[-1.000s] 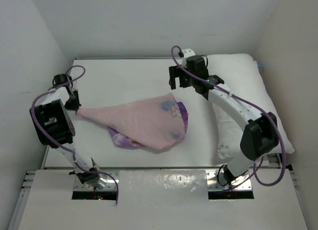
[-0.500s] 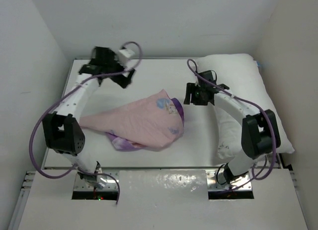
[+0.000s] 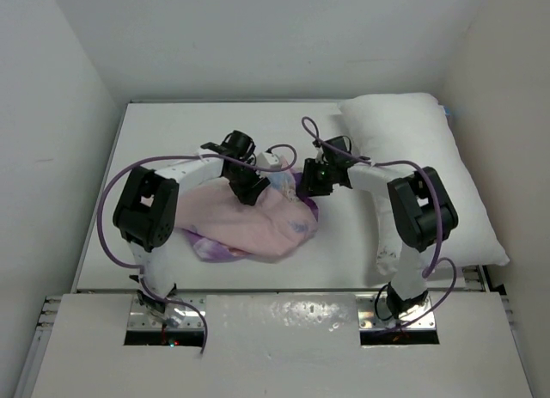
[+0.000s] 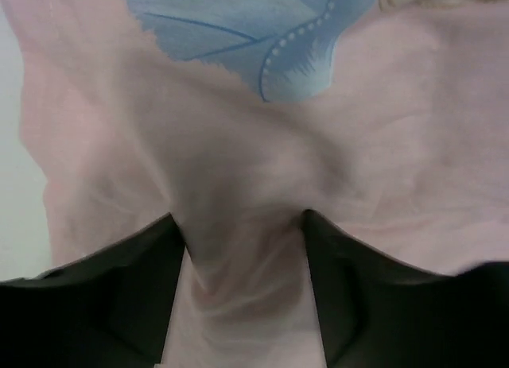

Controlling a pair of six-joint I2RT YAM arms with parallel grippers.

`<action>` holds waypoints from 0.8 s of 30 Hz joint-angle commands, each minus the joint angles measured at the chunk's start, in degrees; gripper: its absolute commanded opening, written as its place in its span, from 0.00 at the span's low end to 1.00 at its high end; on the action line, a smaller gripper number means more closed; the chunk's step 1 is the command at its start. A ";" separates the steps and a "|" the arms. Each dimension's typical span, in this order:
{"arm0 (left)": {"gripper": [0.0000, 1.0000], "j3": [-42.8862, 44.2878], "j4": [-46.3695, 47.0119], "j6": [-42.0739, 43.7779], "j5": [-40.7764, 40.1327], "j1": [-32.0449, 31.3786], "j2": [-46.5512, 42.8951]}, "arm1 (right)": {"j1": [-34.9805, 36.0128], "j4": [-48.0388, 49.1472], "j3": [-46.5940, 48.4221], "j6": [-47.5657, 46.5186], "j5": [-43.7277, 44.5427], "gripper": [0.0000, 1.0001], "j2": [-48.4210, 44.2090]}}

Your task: Put the pillow into the pillowcase

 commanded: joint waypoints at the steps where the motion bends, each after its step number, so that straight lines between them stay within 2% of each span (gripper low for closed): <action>1: 0.46 0.18 1.69 -1.41 2.72 -0.08 -2.61 | 1.17 5.43 -0.76 1.42 -3.82 0.38 0.29; 2: 0.31 0.62 0.73 -1.59 2.20 0.18 -3.04 | 1.35 5.43 -0.93 1.33 -3.74 0.24 0.03; 3: 0.00 2.37 0.11 -3.59 1.24 0.45 -3.83 | 1.18 4.74 -1.20 1.59 -1.39 0.00 -1.28; 5: 0.00 5.53 -2.95 -4.75 -0.26 2.45 -4.97 | 0.74 3.68 -2.59 2.03 1.87 0.00 -3.83; 9: 0.00 15.28 -8.41 -6.51 -0.52 8.61 -10.42 | -2.68 3.67 -6.91 2.12 9.52 0.00 -14.19; 10: 0.00 18.44 -8.86 -6.94 -0.87 9.84 -13.30 | -3.30 3.59 -7.78 1.86 10.92 0.00 -19.17; 12: 0.00 21.09 -9.83 -6.77 -3.07 13.27 -16.39 | -4.53 3.85 -9.89 1.33 15.49 0.00 -24.47; 13: 0.00 23.02 -10.44 -5.82 -4.55 14.93 -19.45 | -4.80 4.03 -11.21 0.28 17.77 0.00 -29.63; 16: 0.00 26.45 -15.34 -2.31 -5.71 16.79 -23.16 | -4.97 4.55 -12.18 -2.17 22.35 0.00 -36.43; 21: 0.00 34.27 -18.97 -1.24 -9.75 18.37 -27.91 | -2.43 -0.09 -7.01 -7.45 27.18 0.00 -47.34; 24: 0.00 38.58 -21.08 -1.15 -8.00 19.08 -30.90 | -1.38 -0.98 -3.40 -10.97 28.16 0.00 -50.51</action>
